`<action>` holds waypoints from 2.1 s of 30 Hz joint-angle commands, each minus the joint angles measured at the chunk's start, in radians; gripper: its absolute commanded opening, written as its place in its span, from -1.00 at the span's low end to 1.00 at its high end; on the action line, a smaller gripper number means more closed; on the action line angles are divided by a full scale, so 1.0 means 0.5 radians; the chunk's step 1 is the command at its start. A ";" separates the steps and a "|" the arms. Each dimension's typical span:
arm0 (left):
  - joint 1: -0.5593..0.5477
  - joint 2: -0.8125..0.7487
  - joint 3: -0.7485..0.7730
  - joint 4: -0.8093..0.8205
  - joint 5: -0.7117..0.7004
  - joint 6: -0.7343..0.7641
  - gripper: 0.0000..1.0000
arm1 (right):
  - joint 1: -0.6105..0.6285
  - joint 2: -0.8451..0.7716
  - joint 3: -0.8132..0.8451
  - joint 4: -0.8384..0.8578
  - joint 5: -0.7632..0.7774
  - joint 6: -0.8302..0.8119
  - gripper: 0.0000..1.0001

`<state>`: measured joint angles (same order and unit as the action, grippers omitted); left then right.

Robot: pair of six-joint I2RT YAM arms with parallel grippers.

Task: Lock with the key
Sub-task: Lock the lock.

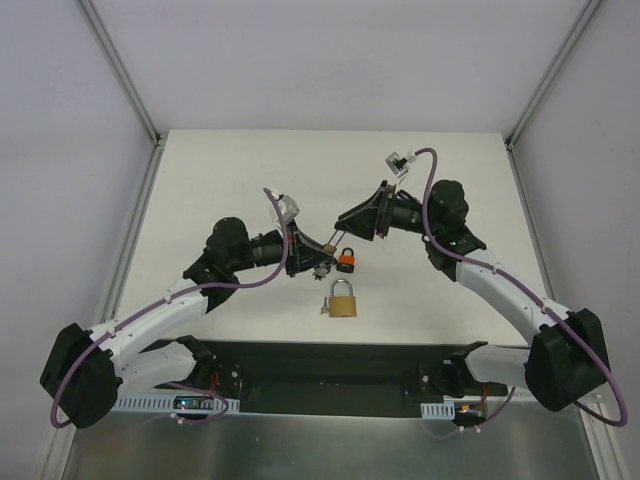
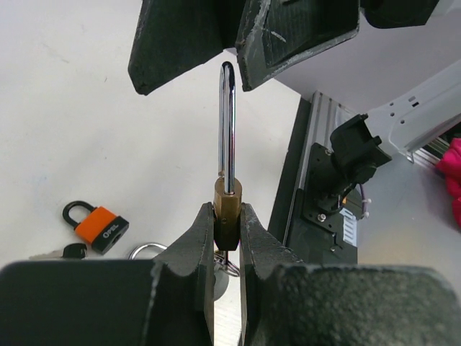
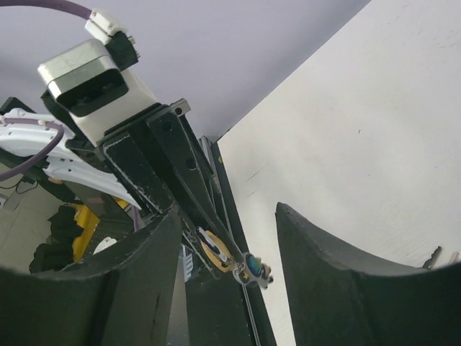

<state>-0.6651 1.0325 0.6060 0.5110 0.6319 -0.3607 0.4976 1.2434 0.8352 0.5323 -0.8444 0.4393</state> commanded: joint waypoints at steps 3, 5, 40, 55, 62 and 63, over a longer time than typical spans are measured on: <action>0.035 0.021 0.021 0.432 0.215 -0.113 -1.00 | -0.010 -0.241 -0.014 0.086 -0.155 -0.044 -0.02; 0.039 0.064 0.043 0.475 0.270 -0.131 -1.00 | -0.007 -0.284 -0.026 0.083 -0.170 -0.050 -0.09; 0.039 0.175 0.123 0.837 0.482 -0.322 -1.00 | 0.029 -0.235 -0.124 0.282 -0.127 0.017 -0.99; 0.039 0.214 0.144 1.168 0.650 -0.570 -1.00 | 0.063 -0.226 -0.186 0.365 -0.109 0.014 -0.99; 0.042 0.212 0.138 1.319 0.651 -0.671 -1.00 | 0.085 -0.232 -0.201 0.371 -0.106 0.005 -0.99; 0.042 0.212 0.138 1.325 0.635 -0.675 -1.00 | 0.088 -0.235 -0.204 0.371 -0.103 0.008 -0.99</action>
<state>-0.6331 1.1660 0.6277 0.9203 0.8982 -0.6682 0.5217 1.1213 0.7551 0.7277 -0.9058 0.4576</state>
